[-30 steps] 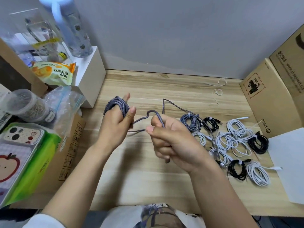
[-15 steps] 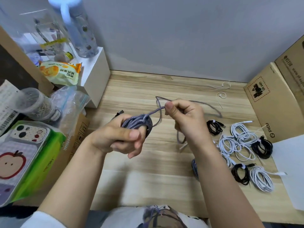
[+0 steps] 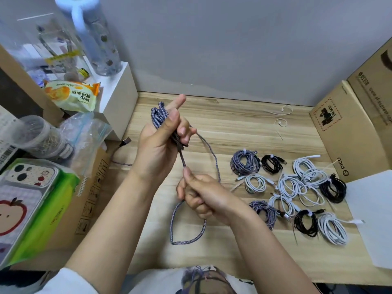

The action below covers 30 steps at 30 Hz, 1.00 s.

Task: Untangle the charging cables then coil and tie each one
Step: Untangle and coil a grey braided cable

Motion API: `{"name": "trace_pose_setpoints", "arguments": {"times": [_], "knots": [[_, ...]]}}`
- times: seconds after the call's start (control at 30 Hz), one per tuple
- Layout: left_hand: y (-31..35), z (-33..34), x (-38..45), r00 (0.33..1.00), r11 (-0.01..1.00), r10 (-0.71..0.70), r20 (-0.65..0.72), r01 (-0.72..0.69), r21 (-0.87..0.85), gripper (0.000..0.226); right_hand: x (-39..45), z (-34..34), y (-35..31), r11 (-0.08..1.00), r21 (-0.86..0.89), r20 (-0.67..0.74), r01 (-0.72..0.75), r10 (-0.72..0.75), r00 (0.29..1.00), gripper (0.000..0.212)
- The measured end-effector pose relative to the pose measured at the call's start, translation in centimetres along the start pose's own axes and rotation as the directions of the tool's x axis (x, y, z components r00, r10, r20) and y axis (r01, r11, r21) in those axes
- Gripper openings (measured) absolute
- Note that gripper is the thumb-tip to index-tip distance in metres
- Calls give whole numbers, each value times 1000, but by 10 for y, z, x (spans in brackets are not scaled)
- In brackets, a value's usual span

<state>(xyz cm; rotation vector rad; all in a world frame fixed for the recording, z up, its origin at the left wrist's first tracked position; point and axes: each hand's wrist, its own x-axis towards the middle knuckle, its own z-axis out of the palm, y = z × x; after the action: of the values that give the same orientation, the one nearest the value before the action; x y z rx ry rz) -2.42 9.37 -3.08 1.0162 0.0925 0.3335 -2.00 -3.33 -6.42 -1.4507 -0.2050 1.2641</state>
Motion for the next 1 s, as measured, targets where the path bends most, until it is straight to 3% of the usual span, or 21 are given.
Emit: {"name": "trace_pose_setpoints", "arguments": {"times": [0.17, 0.23, 0.3, 0.4, 0.47, 0.53, 0.6, 0.7, 0.77, 0.83, 0.9, 0.97, 1.0], "knots": [[-17, -10, 0, 987, 988, 28, -161, -2, 156, 57, -10, 7, -4, 980, -200, -76, 16, -32, 997, 32], [-22, -13, -2, 985, 969, 78, -151, -39, 244, 37, -15, 10, -7, 978, -202, -89, 58, -77, 993, 24], [-23, -15, -3, 991, 917, 103, -80, -64, 394, 17, -20, 15, -9, 987, -78, -85, 137, -144, 986, 12], [-27, -28, -1, 990, 740, 138, 22, -118, 662, 26, -31, 20, -17, 957, 178, -75, 228, -218, 973, 8], [-29, -36, -2, 997, 692, 73, 35, -76, 718, 21, -39, 19, -23, 944, 189, -90, 271, -258, 962, 5], [-28, -39, -6, 999, 717, -45, 18, 20, 697, 19, -45, 15, -29, 946, 87, -137, 314, -301, 944, 7], [-22, -36, -11, 990, 721, -123, 74, 38, 692, 39, -46, 9, -33, 925, -48, -184, 377, -379, 907, 14], [-11, -31, -16, 964, 716, -207, 168, 33, 697, 48, -44, -1, -34, 789, -400, -296, 467, -593, 749, 20], [-5, -32, -21, 925, 716, -293, 241, 46, 696, 46, -42, -11, -33, 705, -599, -371, 379, -664, 649, 11], [-2, -31, -24, 874, 645, -367, 318, -7, 764, 37, -41, -17, -35, 661, -697, -419, 277, -690, 591, 10], [-2, -30, -24, 887, 502, -345, 307, -102, 859, 24, -40, -21, -37, 682, -700, -489, 212, -674, 553, 16], [-7, -35, -22, 937, 372, -238, 256, -156, 915, 35, -41, -24, -38, 772, -571, -553, 278, -613, 565, 21], [-8, -39, -20, 959, 327, -183, 218, -150, 933, 45, -43, -26, -39, 830, -410, -556, 378, -556, 618, 25]]}}
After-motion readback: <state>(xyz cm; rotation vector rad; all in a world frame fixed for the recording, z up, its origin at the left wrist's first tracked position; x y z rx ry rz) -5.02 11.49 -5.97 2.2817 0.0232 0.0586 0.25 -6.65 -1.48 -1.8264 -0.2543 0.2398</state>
